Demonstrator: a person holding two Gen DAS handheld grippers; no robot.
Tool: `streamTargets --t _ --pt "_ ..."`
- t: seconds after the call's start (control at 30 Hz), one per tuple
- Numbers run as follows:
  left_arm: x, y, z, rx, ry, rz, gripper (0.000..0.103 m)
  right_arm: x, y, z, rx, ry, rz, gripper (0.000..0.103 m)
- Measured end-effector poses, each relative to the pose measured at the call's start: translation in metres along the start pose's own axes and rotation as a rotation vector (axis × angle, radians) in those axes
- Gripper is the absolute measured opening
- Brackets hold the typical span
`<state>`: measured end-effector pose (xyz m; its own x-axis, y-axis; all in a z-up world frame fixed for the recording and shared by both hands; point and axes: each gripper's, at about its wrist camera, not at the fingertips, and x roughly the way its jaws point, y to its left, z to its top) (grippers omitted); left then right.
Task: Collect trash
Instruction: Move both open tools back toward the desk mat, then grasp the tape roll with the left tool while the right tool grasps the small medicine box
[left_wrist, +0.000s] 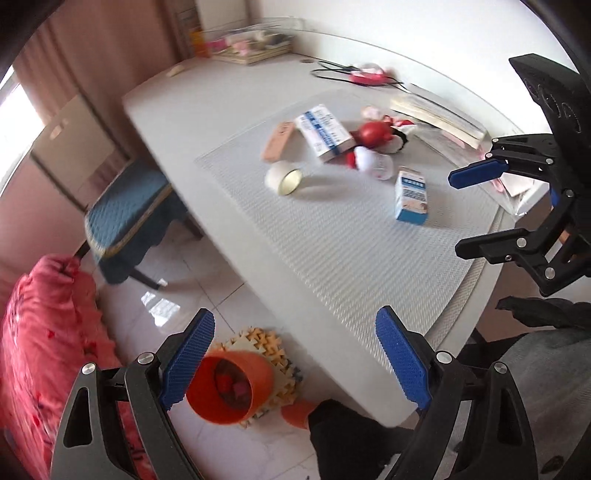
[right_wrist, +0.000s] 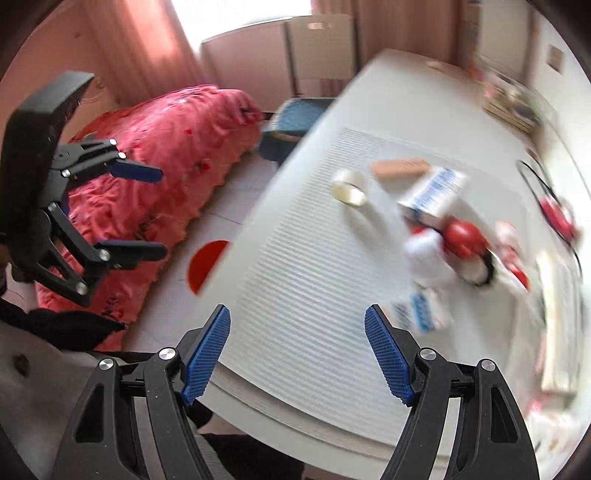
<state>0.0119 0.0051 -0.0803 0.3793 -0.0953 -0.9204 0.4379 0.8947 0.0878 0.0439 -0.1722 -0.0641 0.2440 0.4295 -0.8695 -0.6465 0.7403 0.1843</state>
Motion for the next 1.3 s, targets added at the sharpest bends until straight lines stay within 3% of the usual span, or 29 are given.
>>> streamTargets --t 0.3,0.57,0.93,1.0,1.07,1.2,1.3 --pt "0.036 -0.002 0.046 0.226 0.013 -0.023 0.088 0.015 -0.051 -0.024 0.021 -0.014 -0.054 0.075" --pt "0.087 0.027 0.089 0.282 0.054 -0.069 0.088 0.045 -0.082 -0.019 0.057 0.024 -0.055 0.075" --pt "0.136 0.025 0.123 0.418 0.08 -0.178 0.087 0.071 -0.1 -0.01 0.083 0.035 -0.07 0.076" --pt "0.141 0.027 0.127 0.416 0.099 -0.211 0.069 0.074 -0.104 -0.01 0.095 0.037 -0.065 0.076" --pt "0.146 0.028 0.128 0.412 0.115 -0.228 0.065 0.075 -0.103 -0.01 0.094 0.042 -0.07 0.076" --pt "0.15 0.025 0.128 0.424 0.137 -0.259 0.034 0.076 -0.104 -0.01 0.11 0.034 -0.072 0.076" --pt "0.147 0.025 0.128 0.399 0.144 -0.295 0.026 0.074 -0.107 -0.012 0.135 0.022 -0.062 0.076"
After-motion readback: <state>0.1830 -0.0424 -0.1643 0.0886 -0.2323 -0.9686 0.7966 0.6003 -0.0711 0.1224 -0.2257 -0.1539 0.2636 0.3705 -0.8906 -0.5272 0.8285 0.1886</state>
